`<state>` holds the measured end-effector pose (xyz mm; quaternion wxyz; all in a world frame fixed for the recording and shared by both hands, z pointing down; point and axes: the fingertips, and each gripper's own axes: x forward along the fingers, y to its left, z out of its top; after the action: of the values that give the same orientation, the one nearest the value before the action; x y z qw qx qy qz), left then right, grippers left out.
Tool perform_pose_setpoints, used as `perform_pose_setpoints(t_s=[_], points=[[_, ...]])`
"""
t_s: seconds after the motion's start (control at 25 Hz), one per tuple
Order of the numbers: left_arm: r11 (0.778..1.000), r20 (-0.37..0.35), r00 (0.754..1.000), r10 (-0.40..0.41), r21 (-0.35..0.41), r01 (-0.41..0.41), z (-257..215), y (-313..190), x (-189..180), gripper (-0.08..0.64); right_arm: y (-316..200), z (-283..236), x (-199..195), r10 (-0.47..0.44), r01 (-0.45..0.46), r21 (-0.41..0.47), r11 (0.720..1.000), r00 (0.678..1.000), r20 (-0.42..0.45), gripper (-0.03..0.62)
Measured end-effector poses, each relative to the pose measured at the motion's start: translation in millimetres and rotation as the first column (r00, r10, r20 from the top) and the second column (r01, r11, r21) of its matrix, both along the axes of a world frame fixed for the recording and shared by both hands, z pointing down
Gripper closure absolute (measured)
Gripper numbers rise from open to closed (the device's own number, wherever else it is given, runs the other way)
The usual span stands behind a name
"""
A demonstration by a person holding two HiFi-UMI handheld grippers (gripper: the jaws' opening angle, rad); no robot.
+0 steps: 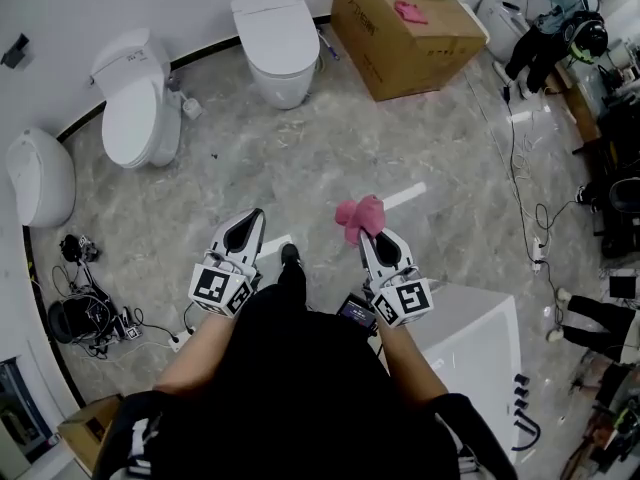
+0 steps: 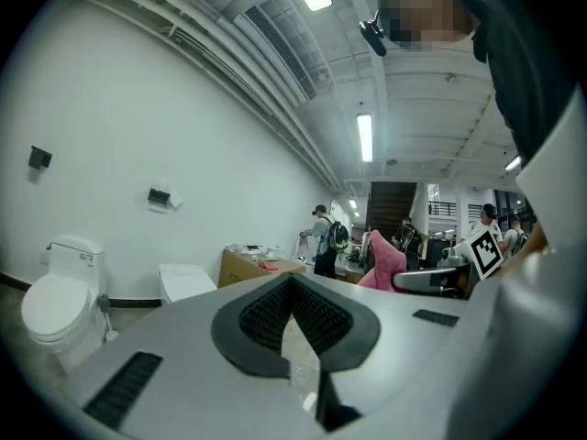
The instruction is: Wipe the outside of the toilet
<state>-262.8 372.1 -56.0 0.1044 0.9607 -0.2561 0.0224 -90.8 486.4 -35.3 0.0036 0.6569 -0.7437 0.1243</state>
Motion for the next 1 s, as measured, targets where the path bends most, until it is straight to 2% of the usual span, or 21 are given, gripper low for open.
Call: perform_pose_setpoints(t_s=[0.32, 0.68, 0.84, 1.0], points=[[0.998, 0.024, 0.998, -0.059, 0.023, 0.059, 7.7, -93.3, 41.8, 0.546, -87.6, -8.3, 41.2, 0.004, -0.004, -0.004, 1.000, 1.000, -0.008, 0.512], [0.999, 0.005, 0.999, -0.053, -0.007, 0.053, 24.0, -159.5, 101.8, 0.546, -141.6, -9.3, 108.2, 0.056, -0.056, -0.016, 0.998, 0.998, 0.007, 0.512], [0.996, 0.012, 0.996, -0.091, -0.001, 0.091, 29.1, -183.2, 132.8, 0.546, -167.3, 3.5, 151.6, 0.035, -0.034, -0.035, 0.999, 0.999, 0.033, 0.512], [0.988, 0.051, 0.986, -0.157, 0.010, 0.157, 41.5, -220.6, 166.1, 0.546, -219.3, 25.1, 199.1, -0.028, 0.031, -0.044, 0.999, 0.997, 0.067, 0.512]])
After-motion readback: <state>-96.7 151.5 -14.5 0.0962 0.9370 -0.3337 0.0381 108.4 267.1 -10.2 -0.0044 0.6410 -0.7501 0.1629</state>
